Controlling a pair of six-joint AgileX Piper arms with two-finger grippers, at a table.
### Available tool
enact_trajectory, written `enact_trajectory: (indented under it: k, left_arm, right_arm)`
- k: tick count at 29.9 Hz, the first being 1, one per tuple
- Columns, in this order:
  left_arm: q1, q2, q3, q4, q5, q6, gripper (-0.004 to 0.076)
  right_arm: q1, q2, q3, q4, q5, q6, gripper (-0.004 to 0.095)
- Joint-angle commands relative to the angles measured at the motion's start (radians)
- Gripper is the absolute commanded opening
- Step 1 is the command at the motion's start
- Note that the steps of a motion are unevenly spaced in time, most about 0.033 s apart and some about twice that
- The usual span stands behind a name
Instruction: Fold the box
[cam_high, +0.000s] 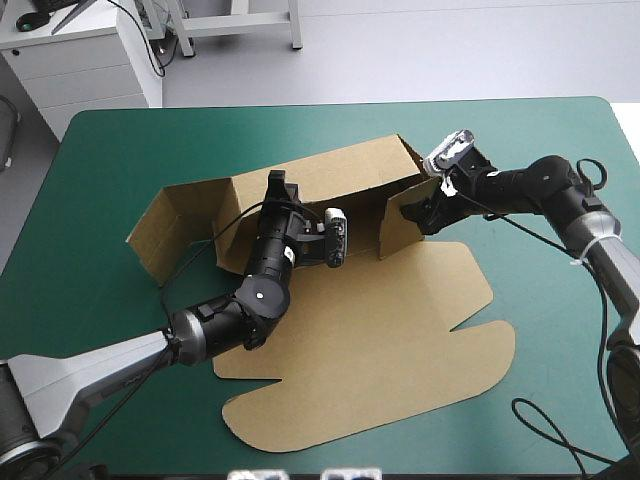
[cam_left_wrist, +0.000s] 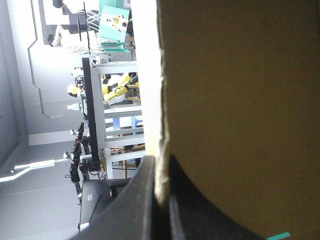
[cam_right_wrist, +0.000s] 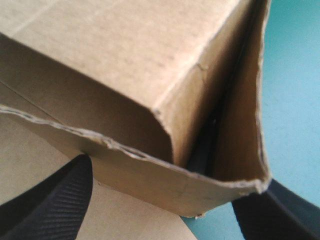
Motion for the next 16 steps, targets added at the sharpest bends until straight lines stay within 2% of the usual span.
enact_trajectory:
  k: [1,7,10,12,15,16]
  left_arm:
    - [-0.008,-0.031,-0.028,0.104,-0.007,-0.014,-0.0008]
    - [-0.008,-0.031,-0.028,0.104,-0.009,-0.014,-0.0008]
    - [-0.008,-0.031,-0.028,0.104,-0.009,-0.014,-0.0008]
    - [-0.008,-0.031,-0.028,0.104,-0.009,-0.014,-0.0008]
    - [-0.008,-0.031,-0.028,0.104,-0.009,-0.014,-0.0008]
    - [-0.008,-0.031,-0.028,0.104,-0.009,-0.014,-0.0008]
  right_arm:
    - [0.000,-0.031,-0.031,0.068,-0.066,-0.025,0.0698]
    - [0.007,0.017,-0.031,0.175,-0.063,-0.081,0.0698]
    - [0.030,0.038,-0.031,0.197,-0.080,-0.099,0.0655]
    - [0.038,0.040,-0.031,0.197,-0.096,-0.079,0.0562]
    - [0.041,0.040,-0.031,0.201,-0.110,-0.072,0.0279]
    - [0.041,0.040,-0.031,0.201,-0.109,-0.061,0.0157]
